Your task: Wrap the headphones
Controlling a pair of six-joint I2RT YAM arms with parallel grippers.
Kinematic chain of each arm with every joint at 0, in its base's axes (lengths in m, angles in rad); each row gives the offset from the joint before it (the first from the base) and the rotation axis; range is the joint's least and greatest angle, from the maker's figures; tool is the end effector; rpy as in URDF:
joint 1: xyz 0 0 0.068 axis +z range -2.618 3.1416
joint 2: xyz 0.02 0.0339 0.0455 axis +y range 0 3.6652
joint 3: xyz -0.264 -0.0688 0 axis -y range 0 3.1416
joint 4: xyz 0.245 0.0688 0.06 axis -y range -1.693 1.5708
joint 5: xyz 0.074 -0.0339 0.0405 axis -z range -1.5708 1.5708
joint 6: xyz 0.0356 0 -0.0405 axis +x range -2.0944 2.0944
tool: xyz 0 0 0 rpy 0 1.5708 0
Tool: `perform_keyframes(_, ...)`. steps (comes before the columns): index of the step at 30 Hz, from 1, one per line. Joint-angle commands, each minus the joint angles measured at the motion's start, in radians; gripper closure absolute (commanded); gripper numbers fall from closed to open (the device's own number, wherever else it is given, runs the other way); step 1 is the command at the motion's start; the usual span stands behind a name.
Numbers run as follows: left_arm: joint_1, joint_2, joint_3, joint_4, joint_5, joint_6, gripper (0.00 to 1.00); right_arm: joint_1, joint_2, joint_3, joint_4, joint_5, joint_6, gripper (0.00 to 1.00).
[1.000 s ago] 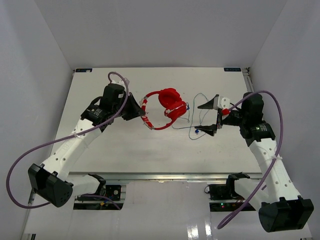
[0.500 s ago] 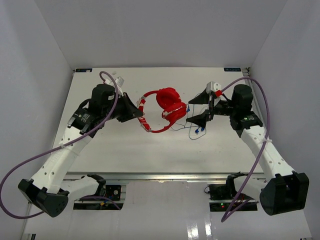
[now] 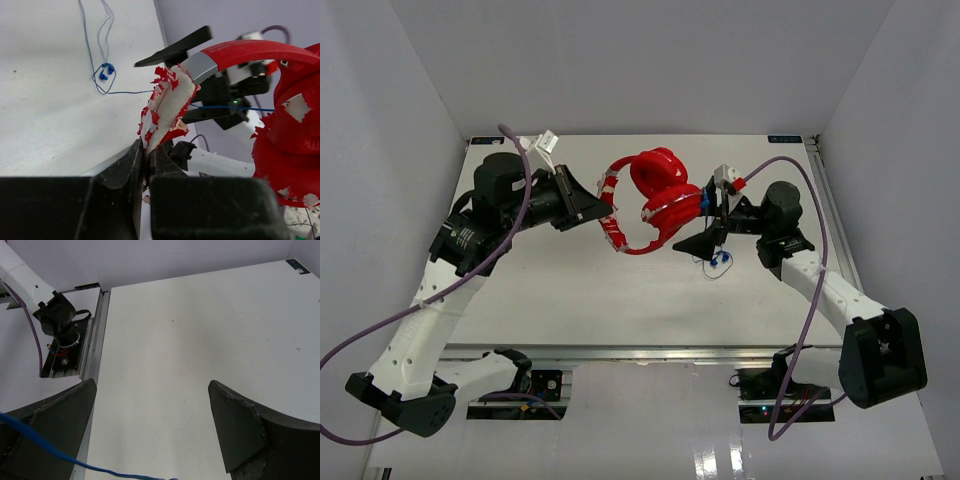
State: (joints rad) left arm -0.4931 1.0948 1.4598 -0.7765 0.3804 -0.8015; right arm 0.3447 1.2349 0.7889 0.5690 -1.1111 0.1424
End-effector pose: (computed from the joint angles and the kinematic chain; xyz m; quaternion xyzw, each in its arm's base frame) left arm 0.1740 -0.1085 0.4488 -0.0239 0.8277 -0.4505 0.3337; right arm 0.2424 0.1209 0.3222 -0.4500 0.5199 0.4925 0.5335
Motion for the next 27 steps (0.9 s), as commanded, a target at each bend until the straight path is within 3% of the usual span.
perform_keyframes(1,-0.002,0.019,0.123,0.085,0.097,-0.074,1.0,0.007,0.035,-0.088,0.485,-0.041,0.288,0.08)
perform_keyframes(5,-0.002,0.039,0.178,0.089,0.091,-0.088,1.0,0.013,0.07,-0.104,0.566,-0.05,0.331,0.16)
perform_keyframes(12,-0.002,0.044,0.209,0.123,0.066,-0.123,1.0,0.013,0.052,-0.143,0.51,-0.04,0.26,0.37)
perform_keyframes(15,-0.002,0.038,0.213,0.143,0.043,-0.137,1.0,0.013,0.022,-0.162,0.454,-0.028,0.215,0.42)
perform_keyframes(27,-0.002,0.043,0.234,0.139,-0.01,-0.138,1.0,0.009,-0.084,-0.148,0.144,-0.011,-0.008,0.45)
